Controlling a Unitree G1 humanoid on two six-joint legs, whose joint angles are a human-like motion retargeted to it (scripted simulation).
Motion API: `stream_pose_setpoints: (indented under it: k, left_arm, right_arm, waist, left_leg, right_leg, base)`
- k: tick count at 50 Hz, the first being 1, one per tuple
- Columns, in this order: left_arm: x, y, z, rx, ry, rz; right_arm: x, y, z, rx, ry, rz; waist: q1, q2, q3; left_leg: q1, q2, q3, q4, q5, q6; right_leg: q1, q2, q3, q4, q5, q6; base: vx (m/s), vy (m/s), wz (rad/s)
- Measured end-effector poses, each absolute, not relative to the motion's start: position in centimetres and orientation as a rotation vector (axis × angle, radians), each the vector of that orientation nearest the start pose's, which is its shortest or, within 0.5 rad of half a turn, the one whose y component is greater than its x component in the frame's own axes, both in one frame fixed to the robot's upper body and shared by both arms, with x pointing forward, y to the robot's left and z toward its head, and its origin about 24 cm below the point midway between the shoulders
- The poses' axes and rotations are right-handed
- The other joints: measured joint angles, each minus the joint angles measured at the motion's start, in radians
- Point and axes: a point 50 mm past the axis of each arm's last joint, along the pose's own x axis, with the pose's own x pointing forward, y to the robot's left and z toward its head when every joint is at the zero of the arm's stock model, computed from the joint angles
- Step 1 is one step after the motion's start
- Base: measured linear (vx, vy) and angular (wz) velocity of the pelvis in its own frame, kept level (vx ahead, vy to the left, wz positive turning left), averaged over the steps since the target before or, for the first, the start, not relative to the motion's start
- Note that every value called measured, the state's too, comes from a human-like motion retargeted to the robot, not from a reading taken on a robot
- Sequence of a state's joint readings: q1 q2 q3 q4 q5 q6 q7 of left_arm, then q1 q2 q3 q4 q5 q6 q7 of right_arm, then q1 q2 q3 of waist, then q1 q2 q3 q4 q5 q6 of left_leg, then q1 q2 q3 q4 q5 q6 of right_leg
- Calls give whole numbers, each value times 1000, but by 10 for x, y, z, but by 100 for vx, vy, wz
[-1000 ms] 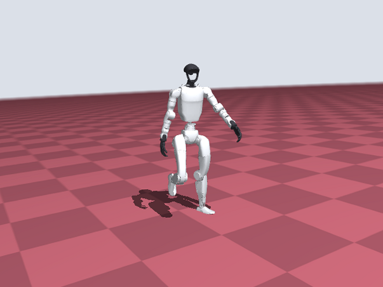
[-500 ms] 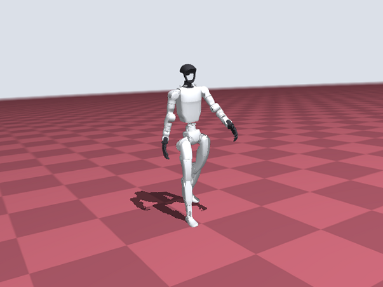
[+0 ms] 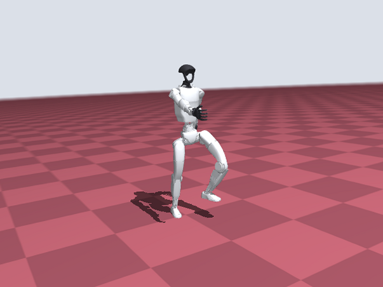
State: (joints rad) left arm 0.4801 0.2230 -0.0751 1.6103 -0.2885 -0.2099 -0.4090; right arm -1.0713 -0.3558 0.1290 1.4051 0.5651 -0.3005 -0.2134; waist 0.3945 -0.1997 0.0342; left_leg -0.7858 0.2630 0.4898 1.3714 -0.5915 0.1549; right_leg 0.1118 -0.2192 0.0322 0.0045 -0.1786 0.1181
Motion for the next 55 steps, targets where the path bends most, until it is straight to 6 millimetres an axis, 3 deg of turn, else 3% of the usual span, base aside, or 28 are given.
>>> stream_pose_setpoints:
  k: [3, 5, 7, 8, 10, 11, 14, 15, 17, 20, 22, 25, 28, 30, 33, 37, 40, 41, 43, 45, 47, 48, 50, 51, 53, 55]
  left_arm:
    - [-112, 224, -154, -284, 1628, 243]
    - [-58, 234, -164, -181, 1463, 332]
    - [-6, 237, -168, -174, 1306, 397]
    - [13, 233, -169, -139, 1309, 304]
    - [62, 231, -166, -63, 1220, 181]
    - [91, 228, -161, -12, 1177, 101]
    - [202, 233, -121, 167, 945, 13]
    - [239, 235, -99, 208, 874, 19]
    - [300, 233, -50, 319, 678, -38]
    - [366, 229, 35, 335, 390, 4]
    - [392, 222, 88, 351, 196, 27]
    - [412, 212, 146, 435, 35, 12]
    - [419, 204, 173, 504, -24, -27]
    - [420, 199, 174, 526, -26, -50]
    - [414, 189, 146, 503, 8, -99]
    - [389, 171, 74, 427, 129, -202]
    - [356, 164, 13, 399, 288, -243]
    - [339, 164, -13, 451, 377, -281]
    - [290, 172, -67, 501, 586, -343]
    - [221, 192, -117, 493, 862, -377]
    - [144, 218, -149, 320, 1150, -310]
    - [111, 231, -156, 248, 1194, -166]
    - [46, 256, -160, 145, 1361, -102]
    - [17, 268, -158, 129, 1413, -52]
    - [-38, 289, -148, 113, 1512, 23]
    - [-79, 308, -133, 71, 1557, 109]
  right_arm:
    - [390, -215, 79, 124, 151, -347]
    - [373, -205, 44, 150, 214, -334]
    - [340, -208, -6, 110, 358, -342]
    - [316, -207, -36, 95, 460, -324]
    - [251, -213, -94, 57, 684, -276]
    - [211, -221, -118, 49, 814, -281]
    - [88, -239, -162, 25, 1210, -332]
    - [47, -243, -167, 25, 1360, -369]
    - [-32, -243, -167, 79, 1573, -346]
    - [-117, -247, -149, 128, 1792, -386]
    - [-153, -248, -135, 171, 1823, -482]
    - [-194, -238, -119, 246, 1890, -534]
    - [-210, -223, -113, 298, 1955, -492]
    - [-209, -214, -116, 318, 1961, -465]
    - [-184, -208, -131, 313, 1875, -461]
    - [-116, -216, -157, 236, 1671, -466]
    - [-51, -224, -169, 127, 1573, -404]
    - [-29, -226, -171, 89, 1541, -370]
    - [20, -237, -169, 4, 1435, -343]
    - [76, -251, -159, -39, 1285, -354]
    - [134, -273, -138, -87, 1157, -387]
    - [165, -294, -118, -122, 1027, -496]
    - [225, -313, -77, -68, 813, -528]
    - [249, -324, -52, -39, 697, -577]
    - [286, -343, -2, 21, 471, -663]
    - [311, -357, 45, 67, 294, -700]
  waist:
    - [16, -8, 72]
    - [34, 53, 125]
    - [-13, 121, 115]
    - [-62, 132, 85]
    - [-204, 175, 69]
    - [-246, 194, 66]
    - [-356, 203, 58]
    - [-366, 190, 56]
    - [-416, 214, 38]
    - [-487, 233, 24]
    - [-561, 247, 25]
    - [-609, 261, 25]
    - [-607, 261, 14]
    - [-601, 260, -2]
    - [-599, 258, -30]
    - [-605, 245, -35]
    - [-584, 161, 48]
    - [-524, 137, 60]
    - [-405, 111, 76]
    - [-300, 86, 109]
    - [-278, 70, 64]
    - [-279, 84, 40]
    - [-243, 45, 0]
    - [-221, 32, -1]
    - [-182, 10, -17]
    - [-132, -11, -9]
  left_leg:
    - [393, -130, 157, -705, 100, -60]
    - [701, -204, 228, -1208, 232, -88]
    - [835, -202, 266, -1412, 360, -143]
    - [818, -174, 280, -1366, 364, -199]
    - [869, -166, 193, -1387, 410, -268]
    - [897, -174, 152, -1417, 429, -267]
    - [923, -198, 32, -1457, 426, -281]
    - [921, -219, 15, -1459, 411, -276]
    - [927, -204, -38, -1449, 400, -287]
    - [943, -213, -116, -1459, 385, -244]
    - [962, -220, -185, -1459, 375, -218]
    - [993, -211, -242, -1459, 367, -190]
    - [1019, -206, -274, -1459, 356, -185]
    - [1030, -195, -297, -1459, 351, -194]
    - [1045, -180, -343, -1458, 341, -207]
    - [1083, -186, -432, -1439, 310, -212]
    - [1196, -252, -534, -1407, 272, -187]
    - [1208, -274, -539, -1388, 273, -176]
    - [1207, -308, -520, -1310, 301, -152]
    - [1142, -330, -439, -1084, 315, -148]
    - [783, -262, -333, -473, 207, -168]
    - [590, -187, -286, -145, 174, -180]
    - [366, -161, -243, 199, -9, -76]
    - [283, -146, -223, 348, -54, -56]
    - [128, -120, -194, 587, -115, -41]
    - [25, -96, -160, 748, -153, -20]
  right_leg:
    - [115, -32, 15, -3, -2, 22]
    - [188, 8, 44, 83, -42, 44]
    - [223, 73, 46, 143, -38, 21]
    - [142, 94, 23, 326, -67, 13]
    - [140, 130, -105, 487, 59, 21]
    - [89, 132, -130, 626, 92, -16]
    - [-221, 82, -194, 1241, 115, -38]
    - [-363, 72, -145, 1451, 103, -68]
    - [-490, 74, -164, 1683, -26, -105]
    - [-719, 10, -175, 1970, -69, -146]
    - [-788, -67, -206, 2048, -141, -163]
    - [-901, -100, -213, 2040, -171, -215]
    - [-959, -108, -228, 1903, -206, -250]
    - [-966, -62, -231, 1737, -200, -235]
    - [-897, 56, -181, 1355, -141, -158]
    - [-604, 116, -83, 628, 14, -81]
    - [-243, 47, 5, 106, 129, -8]
    - [-215, 30, 22, 77, 152, 21]
    - [-164, 11, 44, 40, 177, 56]
    - [-97, -13, 65, 21, 183, 53]
    - [-99, -31, 39, -40, 207, 13]
    - [-114, -30, 6, -37, 186, 11]
    - [-171, -51, -3, -21, 179, 20]
    - [-171, -60, -12, -18, 169, 21]
    - [-171, -71, -34, -12, 152, 18]
    - [-122, -79, -59, -57, 156, 15]
  base:
    - [69, 21, -71]
    - [80, 33, -104]
    - [73, 41, 22]
    - [68, 39, 143]
    - [68, 37, 241]
    - [61, 36, 235]
    - [52, 24, 180]
    - [50, 19, 113]
    - [51, 16, 122]
    - [52, 13, 117]
    - [53, 10, 157]
    - [50, -1, 104]
    - [47, -9, 51]
    - [46, -15, 57]
    - [47, -16, 84]
    - [51, -15, 133]
    - [63, -23, 133]
    - [56, -30, -1]
    - [49, -32, -82]
    - [41, -33, -64]
    - [29, -24, 84]
    - [30, -14, 120]
    - [28, -17, 71]
    - [32, -18, 41]
    - [39, -14, 51]
    - [40, -11, 40]
